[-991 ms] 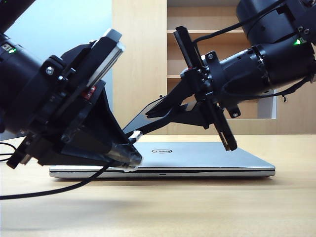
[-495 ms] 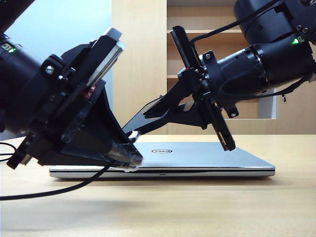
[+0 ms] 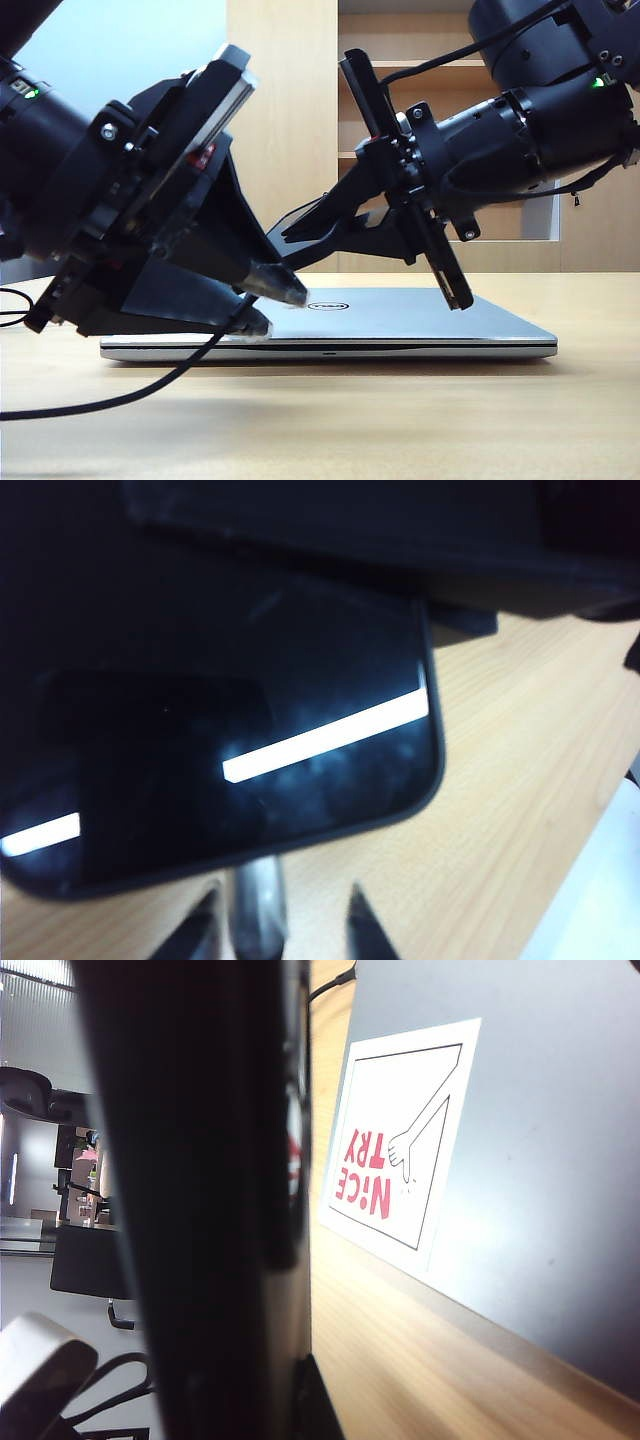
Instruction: Pick up the charging cable and the phone, plug the charging cable into the charging port on the phone, and finally place them back on the table.
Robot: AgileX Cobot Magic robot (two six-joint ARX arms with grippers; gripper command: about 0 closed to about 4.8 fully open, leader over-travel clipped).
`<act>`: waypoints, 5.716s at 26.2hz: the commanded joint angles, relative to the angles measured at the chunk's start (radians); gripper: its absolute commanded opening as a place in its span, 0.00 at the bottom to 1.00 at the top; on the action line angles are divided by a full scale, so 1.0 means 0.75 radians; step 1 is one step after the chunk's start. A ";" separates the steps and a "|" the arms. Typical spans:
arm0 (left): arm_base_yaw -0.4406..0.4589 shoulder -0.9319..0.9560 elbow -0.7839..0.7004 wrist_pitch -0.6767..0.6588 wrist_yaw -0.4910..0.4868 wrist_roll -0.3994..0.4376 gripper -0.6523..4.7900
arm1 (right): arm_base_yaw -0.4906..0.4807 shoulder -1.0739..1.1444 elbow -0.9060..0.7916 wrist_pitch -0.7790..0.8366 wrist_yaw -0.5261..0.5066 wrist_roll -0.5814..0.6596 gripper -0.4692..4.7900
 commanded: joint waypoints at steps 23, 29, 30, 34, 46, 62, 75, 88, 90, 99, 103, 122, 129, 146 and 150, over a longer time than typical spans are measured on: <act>0.157 -0.045 0.282 -0.199 -0.002 0.254 0.11 | -0.472 -0.091 0.024 -0.224 -0.154 -0.166 0.08; 0.352 -0.047 0.283 -0.298 -0.002 0.397 0.11 | -0.737 -0.137 0.101 -0.505 -0.320 -0.319 0.08; 0.389 -0.047 0.283 -0.312 -0.002 0.427 0.11 | -0.801 -0.137 0.151 -0.644 -0.318 -0.419 0.08; 0.446 -0.046 0.283 -0.312 -0.002 0.426 0.11 | -0.900 -0.132 0.276 -0.954 -0.290 -0.645 0.08; 0.449 -0.046 0.283 -0.308 -0.002 0.427 0.11 | -0.967 -0.020 0.481 -1.309 -0.143 -0.903 0.08; 0.449 -0.046 0.283 -0.312 -0.002 0.426 0.11 | -0.973 0.208 0.554 -1.302 -0.124 -0.907 0.41; 0.449 -0.048 0.286 -0.317 -0.002 0.426 0.11 | -1.038 0.183 0.839 -1.705 0.108 -1.085 0.41; 0.478 -0.295 0.361 -0.583 -0.002 0.458 0.11 | -0.841 -0.361 0.832 -1.481 0.334 -1.122 0.08; 0.489 -0.332 0.344 -0.602 -0.002 0.460 0.11 | -0.801 -0.457 0.755 -1.378 0.360 -1.121 0.08; 0.494 -0.511 0.184 -0.601 -0.002 0.472 0.11 | -0.646 -0.792 0.402 -1.224 0.393 -1.112 0.08; 0.494 -0.559 0.110 -0.570 -0.002 0.492 0.11 | -0.638 -0.929 0.216 -1.043 0.423 -1.112 0.08; 0.496 -0.728 -0.065 -0.436 -0.002 0.586 0.11 | -0.630 -1.358 -0.357 -0.753 0.655 -1.111 0.08; 0.496 -0.728 -0.073 -0.408 -0.002 0.585 0.11 | -0.628 -1.570 -0.377 -0.778 0.741 -1.121 0.08; 0.496 -0.728 -0.223 -0.248 -0.002 0.584 0.11 | -0.632 -1.768 -0.518 -0.829 0.731 -1.141 0.13; 0.496 -0.728 -0.231 -0.216 -0.002 0.584 0.11 | -0.632 -1.770 -0.518 -0.830 0.733 -1.141 0.13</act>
